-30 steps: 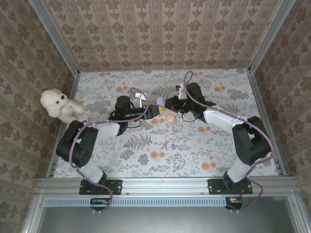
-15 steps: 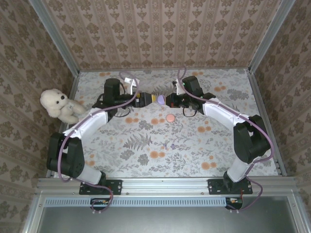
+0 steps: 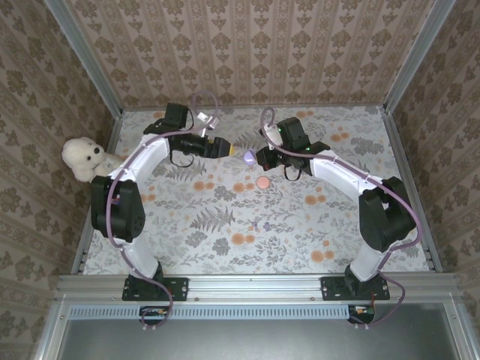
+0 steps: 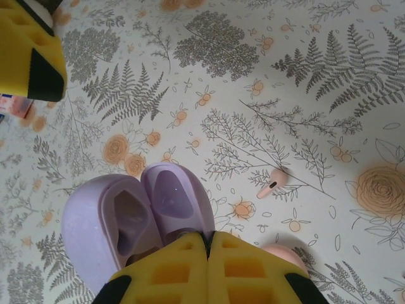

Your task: Insert the wireless bluetooth earbuds into the charging case

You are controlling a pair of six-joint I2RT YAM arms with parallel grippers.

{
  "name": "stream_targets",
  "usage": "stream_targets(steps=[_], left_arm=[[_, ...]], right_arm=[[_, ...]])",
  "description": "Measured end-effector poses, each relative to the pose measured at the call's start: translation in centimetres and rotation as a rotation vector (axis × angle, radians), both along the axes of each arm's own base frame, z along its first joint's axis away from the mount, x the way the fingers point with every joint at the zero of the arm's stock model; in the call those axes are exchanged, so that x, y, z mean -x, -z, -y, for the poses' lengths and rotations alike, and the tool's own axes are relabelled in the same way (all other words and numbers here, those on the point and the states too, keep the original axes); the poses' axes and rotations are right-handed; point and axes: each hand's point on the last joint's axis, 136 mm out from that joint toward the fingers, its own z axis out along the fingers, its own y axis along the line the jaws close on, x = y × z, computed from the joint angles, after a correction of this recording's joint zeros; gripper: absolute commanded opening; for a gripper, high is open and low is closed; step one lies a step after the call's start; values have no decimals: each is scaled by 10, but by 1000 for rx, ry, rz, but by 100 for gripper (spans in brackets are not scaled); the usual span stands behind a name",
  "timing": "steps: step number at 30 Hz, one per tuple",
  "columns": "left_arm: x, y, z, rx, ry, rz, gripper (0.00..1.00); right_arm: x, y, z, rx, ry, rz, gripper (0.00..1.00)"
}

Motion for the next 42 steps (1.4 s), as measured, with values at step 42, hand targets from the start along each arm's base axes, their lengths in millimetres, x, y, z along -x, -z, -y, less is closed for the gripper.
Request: stream_targets(steps=[42], left_arm=[[21,32,42,38,210,-127,50]], right_arm=[[4,10,-20,23,-62,-10,0]])
